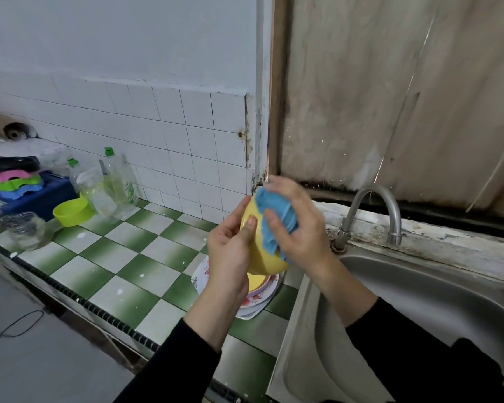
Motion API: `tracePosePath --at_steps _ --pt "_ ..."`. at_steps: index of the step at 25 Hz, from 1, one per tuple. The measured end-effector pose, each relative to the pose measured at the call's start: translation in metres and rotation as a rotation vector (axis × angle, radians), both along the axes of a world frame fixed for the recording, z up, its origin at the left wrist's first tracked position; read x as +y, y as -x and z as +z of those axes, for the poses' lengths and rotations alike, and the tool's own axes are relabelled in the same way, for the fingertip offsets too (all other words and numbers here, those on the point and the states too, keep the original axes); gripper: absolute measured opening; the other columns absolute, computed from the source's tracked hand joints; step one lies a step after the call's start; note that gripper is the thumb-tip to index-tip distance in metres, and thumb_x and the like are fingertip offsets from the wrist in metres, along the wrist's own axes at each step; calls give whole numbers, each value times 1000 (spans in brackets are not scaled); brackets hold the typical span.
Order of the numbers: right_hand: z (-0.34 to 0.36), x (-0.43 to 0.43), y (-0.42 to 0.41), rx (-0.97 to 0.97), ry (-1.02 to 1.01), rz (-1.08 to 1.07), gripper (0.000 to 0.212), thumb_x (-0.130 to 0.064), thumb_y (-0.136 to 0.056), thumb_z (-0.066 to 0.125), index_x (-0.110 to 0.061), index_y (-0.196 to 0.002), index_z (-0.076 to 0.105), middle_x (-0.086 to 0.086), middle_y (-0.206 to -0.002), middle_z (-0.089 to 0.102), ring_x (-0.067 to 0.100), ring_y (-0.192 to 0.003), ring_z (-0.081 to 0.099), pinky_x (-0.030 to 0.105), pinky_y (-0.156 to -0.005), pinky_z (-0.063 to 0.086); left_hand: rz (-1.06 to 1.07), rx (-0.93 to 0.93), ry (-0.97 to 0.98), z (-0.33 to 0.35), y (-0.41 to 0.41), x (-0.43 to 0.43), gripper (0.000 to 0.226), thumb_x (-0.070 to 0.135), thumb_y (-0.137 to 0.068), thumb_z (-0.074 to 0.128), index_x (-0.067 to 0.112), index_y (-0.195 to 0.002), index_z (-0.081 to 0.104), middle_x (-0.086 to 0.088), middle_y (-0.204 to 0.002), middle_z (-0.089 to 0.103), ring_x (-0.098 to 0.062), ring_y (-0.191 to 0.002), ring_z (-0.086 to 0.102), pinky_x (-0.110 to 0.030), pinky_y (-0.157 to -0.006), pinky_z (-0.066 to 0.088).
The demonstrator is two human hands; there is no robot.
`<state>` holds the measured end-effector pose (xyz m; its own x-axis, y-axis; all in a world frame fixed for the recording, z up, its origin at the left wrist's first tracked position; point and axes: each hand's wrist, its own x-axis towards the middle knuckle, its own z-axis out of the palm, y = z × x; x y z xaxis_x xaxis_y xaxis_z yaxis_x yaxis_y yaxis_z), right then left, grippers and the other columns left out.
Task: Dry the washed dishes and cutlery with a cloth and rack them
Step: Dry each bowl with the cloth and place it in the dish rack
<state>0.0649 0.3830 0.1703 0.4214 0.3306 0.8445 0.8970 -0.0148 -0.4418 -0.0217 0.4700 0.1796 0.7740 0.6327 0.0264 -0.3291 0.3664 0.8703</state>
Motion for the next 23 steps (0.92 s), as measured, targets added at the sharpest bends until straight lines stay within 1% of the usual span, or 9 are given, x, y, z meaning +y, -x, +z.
tracePosePath --at_steps 3,4,6,8,9,12,17,20,23 --pt "16 -2 0 445 -280 -60 17 -21 -97 55 -20 -114 56 -12 -101 62 -6 -91 60 16 -76 47 65 -13 -19 12 8 -4 32 0 -92 56 26 -109 67 9 -106 71 -10 -98 65 -25 -87 54" --pt "16 1 9 410 -272 -91 21 -22 -97 53 -17 -117 55 -9 -106 62 -5 -95 60 16 -79 47 92 -11 37 15 7 -5 32 1 -93 56 24 -112 66 7 -106 70 -10 -97 65 -25 -87 54" --pt "-3 3 24 61 -156 -76 32 -22 -96 53 -5 -123 55 8 -129 57 15 -120 57 26 -97 46 117 -13 220 23 3 1 33 2 -94 53 19 -121 63 -1 -106 70 -17 -95 66 -32 -87 55" --pt "-16 -3 25 -241 -37 -19 34 -19 -94 54 -2 -124 55 20 -135 51 28 -127 52 36 -104 45 108 -20 324 26 2 8 31 4 -96 51 20 -120 63 -7 -113 69 -27 -107 66 -45 -95 51" --pt "-14 -5 24 -222 -45 -39 34 -21 -96 53 -3 -125 55 20 -134 53 27 -125 55 37 -101 48 104 -7 324 26 2 9 30 5 -96 51 21 -117 63 -7 -116 69 -28 -113 63 -48 -99 49" --pt "2 -1 24 97 -243 -132 41 -30 -99 47 -1 -126 55 10 -121 62 19 -106 64 33 -87 55 105 4 299 28 5 1 29 6 -96 51 23 -116 63 0 -113 69 -25 -115 62 -46 -101 48" --pt "-3 -8 24 -37 -185 -138 31 -21 -90 54 -8 -118 55 5 -105 59 9 -95 56 17 -86 46 149 -26 313 34 8 8 31 7 -98 49 19 -124 61 3 -109 69 -14 -91 66 -44 -94 51" --pt "8 -5 20 201 -289 -168 35 -23 -92 52 -8 -123 57 7 -107 64 17 -92 63 29 -80 53 109 13 272 28 8 8 28 9 -98 48 25 -115 64 1 -126 64 -20 -114 60 -50 -102 45" --pt "10 11 40 -53 -309 -131 26 -16 -89 58 -9 -114 58 14 -111 61 23 -104 60 36 -91 51 74 -30 357 32 7 11 25 12 -100 46 21 -116 62 -7 -126 64 -26 -111 62 -50 -100 47"
